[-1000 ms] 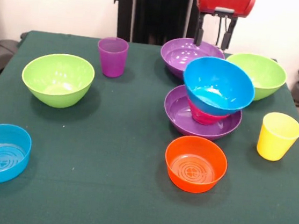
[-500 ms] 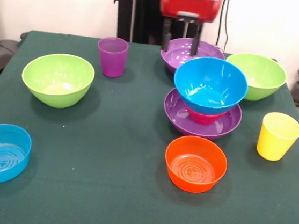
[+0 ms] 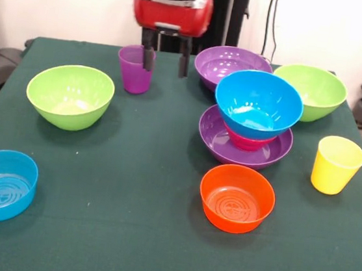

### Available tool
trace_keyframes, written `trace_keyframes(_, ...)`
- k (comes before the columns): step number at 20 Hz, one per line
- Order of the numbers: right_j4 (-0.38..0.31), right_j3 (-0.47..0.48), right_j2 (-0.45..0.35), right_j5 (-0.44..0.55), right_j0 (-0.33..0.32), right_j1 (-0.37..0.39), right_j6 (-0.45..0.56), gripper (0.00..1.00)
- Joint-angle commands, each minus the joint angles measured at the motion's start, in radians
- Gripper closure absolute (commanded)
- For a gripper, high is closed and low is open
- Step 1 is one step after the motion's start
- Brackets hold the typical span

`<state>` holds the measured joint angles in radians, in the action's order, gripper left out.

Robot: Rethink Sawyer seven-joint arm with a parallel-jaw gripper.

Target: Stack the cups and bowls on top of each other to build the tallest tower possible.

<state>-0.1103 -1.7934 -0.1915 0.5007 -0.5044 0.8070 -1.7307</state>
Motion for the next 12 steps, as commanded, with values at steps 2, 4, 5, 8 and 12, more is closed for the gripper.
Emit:
trace_keyframes(2, -0.095, 0.128, -0.145, 0.147, -0.068, -0.086, 0.207, 0.0)
trace_keyframes(4, -0.113, 0.137, -0.155, 0.141, -0.087, -0.1, 0.219, 0.0)
trace_keyframes(5, -0.121, 0.138, -0.16, 0.14, -0.097, -0.106, 0.221, 0.0)
trace_keyframes(8, -0.154, 0.15, -0.182, 0.124, -0.133, -0.14, 0.24, 0.0)
trace_keyframes(12, -0.194, 0.18, -0.203, 0.105, -0.158, -0.196, 0.247, 0.0)
